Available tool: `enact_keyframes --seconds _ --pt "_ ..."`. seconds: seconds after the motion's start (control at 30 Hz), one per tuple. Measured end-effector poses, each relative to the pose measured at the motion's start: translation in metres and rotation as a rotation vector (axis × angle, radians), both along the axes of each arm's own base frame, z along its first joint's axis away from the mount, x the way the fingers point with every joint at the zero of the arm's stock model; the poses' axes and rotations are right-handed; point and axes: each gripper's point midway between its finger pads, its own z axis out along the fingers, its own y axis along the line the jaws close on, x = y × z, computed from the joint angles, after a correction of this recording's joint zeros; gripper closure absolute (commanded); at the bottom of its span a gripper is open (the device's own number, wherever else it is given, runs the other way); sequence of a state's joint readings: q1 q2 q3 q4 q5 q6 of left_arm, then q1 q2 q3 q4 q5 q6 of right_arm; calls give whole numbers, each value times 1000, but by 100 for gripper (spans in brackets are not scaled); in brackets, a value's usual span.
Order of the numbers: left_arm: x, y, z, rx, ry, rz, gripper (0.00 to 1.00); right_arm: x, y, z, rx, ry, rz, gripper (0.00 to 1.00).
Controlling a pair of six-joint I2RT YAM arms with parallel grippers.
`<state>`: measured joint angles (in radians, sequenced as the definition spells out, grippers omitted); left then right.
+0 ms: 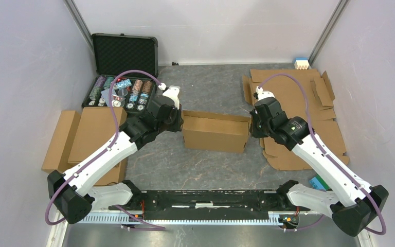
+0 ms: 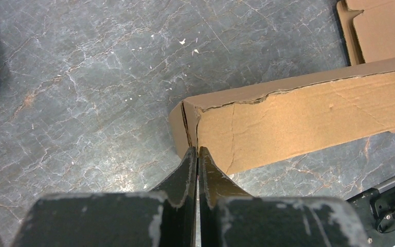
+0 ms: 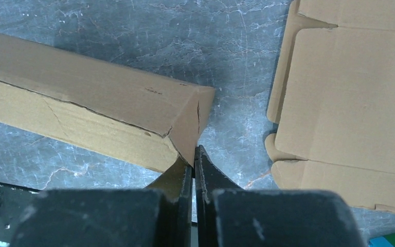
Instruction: Fold the paper box
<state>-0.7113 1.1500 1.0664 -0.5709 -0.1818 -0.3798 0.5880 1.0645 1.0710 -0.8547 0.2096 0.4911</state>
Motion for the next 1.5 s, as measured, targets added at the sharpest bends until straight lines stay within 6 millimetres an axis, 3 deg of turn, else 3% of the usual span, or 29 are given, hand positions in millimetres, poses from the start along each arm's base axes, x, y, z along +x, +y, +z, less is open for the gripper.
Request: enact_keyframes --seconds 0.1,0.2,0.33,0.43,0.63,0.87,1.5 --pt "0 0 0 1 1 0 98 -2 1 3 4 17 -2 76" --pt "0 0 0 2 2 0 98 0 3 8 3 22 0 75" --pt "0 0 0 2 1 1 98 2 3 10 -1 20 -3 82" --pt "0 1 0 2 1 1 98 2 3 10 -1 22 0 100" --pt "0 0 0 2 2 1 98 -1 6 12 8 41 8 100" --pt "0 3 -1 13 1 10 98 4 16 30 21 89 16 100" --pt "1 10 -1 43 -9 34 98 -6 25 21 161 260 -28 100"
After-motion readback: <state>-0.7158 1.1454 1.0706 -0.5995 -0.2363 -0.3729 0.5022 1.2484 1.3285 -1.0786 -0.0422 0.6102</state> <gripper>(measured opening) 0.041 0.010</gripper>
